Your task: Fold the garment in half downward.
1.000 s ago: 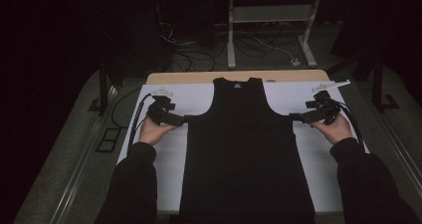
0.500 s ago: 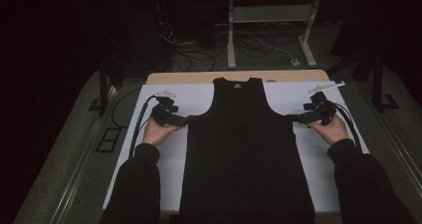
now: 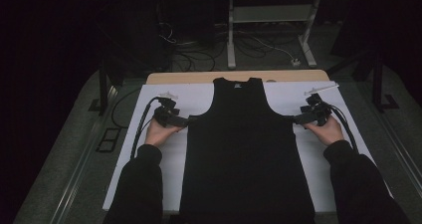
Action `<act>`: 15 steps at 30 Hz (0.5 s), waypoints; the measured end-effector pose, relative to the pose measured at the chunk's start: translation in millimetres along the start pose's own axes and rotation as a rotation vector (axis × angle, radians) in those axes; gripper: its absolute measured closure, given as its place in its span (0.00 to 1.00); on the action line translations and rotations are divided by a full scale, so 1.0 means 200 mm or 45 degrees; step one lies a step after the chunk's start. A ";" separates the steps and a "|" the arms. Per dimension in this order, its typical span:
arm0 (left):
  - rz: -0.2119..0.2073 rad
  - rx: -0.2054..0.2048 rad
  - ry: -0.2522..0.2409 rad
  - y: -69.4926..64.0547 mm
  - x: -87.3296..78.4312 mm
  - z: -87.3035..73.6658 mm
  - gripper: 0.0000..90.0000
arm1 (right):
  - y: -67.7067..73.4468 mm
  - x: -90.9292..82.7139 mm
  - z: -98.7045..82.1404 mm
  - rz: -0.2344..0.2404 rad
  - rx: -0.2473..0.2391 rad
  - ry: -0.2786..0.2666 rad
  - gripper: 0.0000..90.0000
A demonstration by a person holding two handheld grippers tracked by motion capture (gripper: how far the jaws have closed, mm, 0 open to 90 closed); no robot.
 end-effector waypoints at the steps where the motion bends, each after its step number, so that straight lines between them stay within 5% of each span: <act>1: -0.003 -0.009 -0.003 0.00 0.01 0.00 0.00 | 0.00 0.01 0.00 0.006 0.005 0.004 0.02; 15: -0.006 -0.002 0.009 0.00 0.05 -0.02 0.15 | -0.01 0.07 -0.04 0.007 0.015 0.048 0.20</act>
Point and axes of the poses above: each handheld gripper's, and its own axes: x roughly forward along the jaws, z roughly out of its top, y roughly to its left, the point moved 7 cm from there along x, roughly forward along the jaws, and after that the axes turned 4 degrees about -x, right-handed, at the moved point
